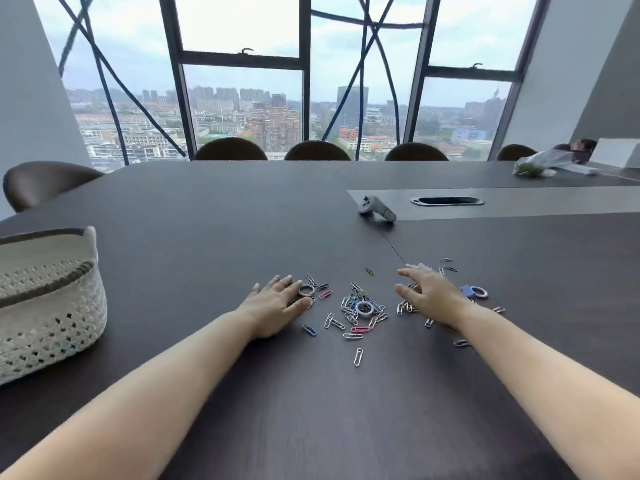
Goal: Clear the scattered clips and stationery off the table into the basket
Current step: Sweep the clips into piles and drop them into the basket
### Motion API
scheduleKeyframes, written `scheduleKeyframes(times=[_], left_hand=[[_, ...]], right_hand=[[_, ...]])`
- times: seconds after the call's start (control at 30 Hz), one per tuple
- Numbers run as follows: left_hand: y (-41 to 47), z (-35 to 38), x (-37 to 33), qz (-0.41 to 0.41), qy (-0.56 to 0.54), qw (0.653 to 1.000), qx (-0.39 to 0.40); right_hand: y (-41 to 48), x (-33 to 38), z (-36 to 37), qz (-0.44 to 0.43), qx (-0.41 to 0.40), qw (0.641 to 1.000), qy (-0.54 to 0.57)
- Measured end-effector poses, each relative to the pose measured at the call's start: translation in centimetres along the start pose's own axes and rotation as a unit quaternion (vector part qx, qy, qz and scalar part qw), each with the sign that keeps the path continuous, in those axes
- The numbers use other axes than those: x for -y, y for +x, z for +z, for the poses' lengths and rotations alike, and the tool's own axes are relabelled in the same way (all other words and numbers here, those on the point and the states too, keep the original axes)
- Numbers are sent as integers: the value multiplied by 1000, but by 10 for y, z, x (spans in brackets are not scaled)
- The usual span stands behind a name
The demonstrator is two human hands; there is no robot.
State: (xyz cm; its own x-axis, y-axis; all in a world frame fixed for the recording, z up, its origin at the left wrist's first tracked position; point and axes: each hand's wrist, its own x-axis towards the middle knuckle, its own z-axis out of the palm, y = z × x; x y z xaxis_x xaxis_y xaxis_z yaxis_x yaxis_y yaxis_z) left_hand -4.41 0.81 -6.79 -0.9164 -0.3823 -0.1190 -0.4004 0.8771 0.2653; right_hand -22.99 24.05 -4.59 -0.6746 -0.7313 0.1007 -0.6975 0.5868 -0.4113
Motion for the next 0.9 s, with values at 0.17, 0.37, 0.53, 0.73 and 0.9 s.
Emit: scheduleKeyframes(times=[0.17, 0.37, 0.53, 0.73, 0.9], left_hand=[[18, 14, -51, 53, -37, 997, -35], [18, 16, -61, 40, -43, 997, -55], [12, 20, -58, 19, -9, 999, -31], [3, 19, -50, 33, -42, 995, -87], [-4, 15, -35, 34, -42, 995, -80]], right_hand=[[-30, -20, -17, -17, -116, 991, 62], [-44, -74, -33, 178, -122, 976, -33], [-43, -72, -12, 198, 18, 977, -77], [-18, -7, 21, 77, 73, 989, -100], [-11, 42, 41, 5, 86, 996, -27]])
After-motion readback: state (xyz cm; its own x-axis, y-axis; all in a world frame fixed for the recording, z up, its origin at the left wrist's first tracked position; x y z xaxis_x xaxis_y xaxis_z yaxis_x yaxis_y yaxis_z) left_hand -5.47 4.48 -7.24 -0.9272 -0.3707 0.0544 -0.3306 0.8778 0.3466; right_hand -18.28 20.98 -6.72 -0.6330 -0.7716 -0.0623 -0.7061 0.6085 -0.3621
